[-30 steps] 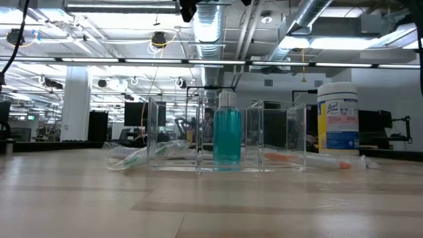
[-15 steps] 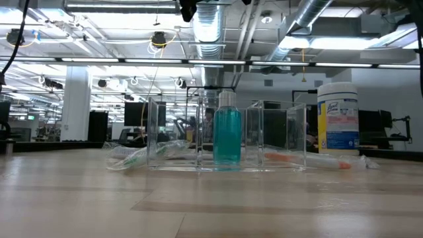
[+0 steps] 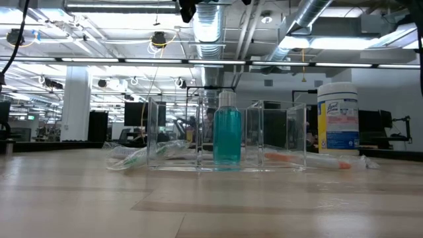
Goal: Pick & Place toothbrushing station
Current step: Put the blue mouthwash into the transparent organizer
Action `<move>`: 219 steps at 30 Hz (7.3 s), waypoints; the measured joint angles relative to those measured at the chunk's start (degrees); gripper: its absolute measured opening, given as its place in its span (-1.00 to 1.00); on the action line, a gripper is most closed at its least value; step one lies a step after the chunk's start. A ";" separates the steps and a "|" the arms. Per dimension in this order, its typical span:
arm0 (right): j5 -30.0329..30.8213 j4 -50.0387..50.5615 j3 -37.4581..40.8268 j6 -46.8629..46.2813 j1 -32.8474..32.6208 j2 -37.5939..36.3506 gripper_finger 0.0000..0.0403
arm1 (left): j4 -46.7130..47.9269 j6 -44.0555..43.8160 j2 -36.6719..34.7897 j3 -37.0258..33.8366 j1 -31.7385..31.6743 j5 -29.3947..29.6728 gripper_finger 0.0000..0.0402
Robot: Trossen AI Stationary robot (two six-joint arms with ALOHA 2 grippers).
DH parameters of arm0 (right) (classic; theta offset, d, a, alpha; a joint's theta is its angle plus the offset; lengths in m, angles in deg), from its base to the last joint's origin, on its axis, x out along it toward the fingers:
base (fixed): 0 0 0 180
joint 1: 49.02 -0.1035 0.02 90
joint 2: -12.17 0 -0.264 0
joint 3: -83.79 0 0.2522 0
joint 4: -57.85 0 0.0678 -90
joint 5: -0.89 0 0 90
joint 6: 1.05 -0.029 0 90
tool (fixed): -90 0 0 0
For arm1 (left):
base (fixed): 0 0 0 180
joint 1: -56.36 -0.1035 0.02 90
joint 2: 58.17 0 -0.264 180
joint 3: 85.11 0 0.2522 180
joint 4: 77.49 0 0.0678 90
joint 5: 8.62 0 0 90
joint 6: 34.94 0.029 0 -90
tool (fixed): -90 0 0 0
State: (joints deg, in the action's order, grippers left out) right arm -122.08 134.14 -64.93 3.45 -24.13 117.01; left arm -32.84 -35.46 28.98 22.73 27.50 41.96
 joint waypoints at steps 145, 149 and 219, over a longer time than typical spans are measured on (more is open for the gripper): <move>46.34 10.85 12.78 -66.25 -43.45 19.19 -0.58 | -3.23 0.48 -10.29 -3.48 -16.42 -6.56 -0.14; 45.24 8.73 14.39 -66.47 -43.12 19.19 -0.58 | -3.22 0.55 -10.29 -3.48 -16.41 -6.55 -0.14; 42.03 -7.86 27.75 -70.10 -43.56 19.34 -0.57 | -5.79 2.04 -10.27 -9.35 -16.48 -7.58 -0.14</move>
State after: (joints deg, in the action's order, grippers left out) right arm -80.05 126.28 -37.18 -66.65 -67.70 136.35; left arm -38.62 -33.42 18.71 13.38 11.02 34.38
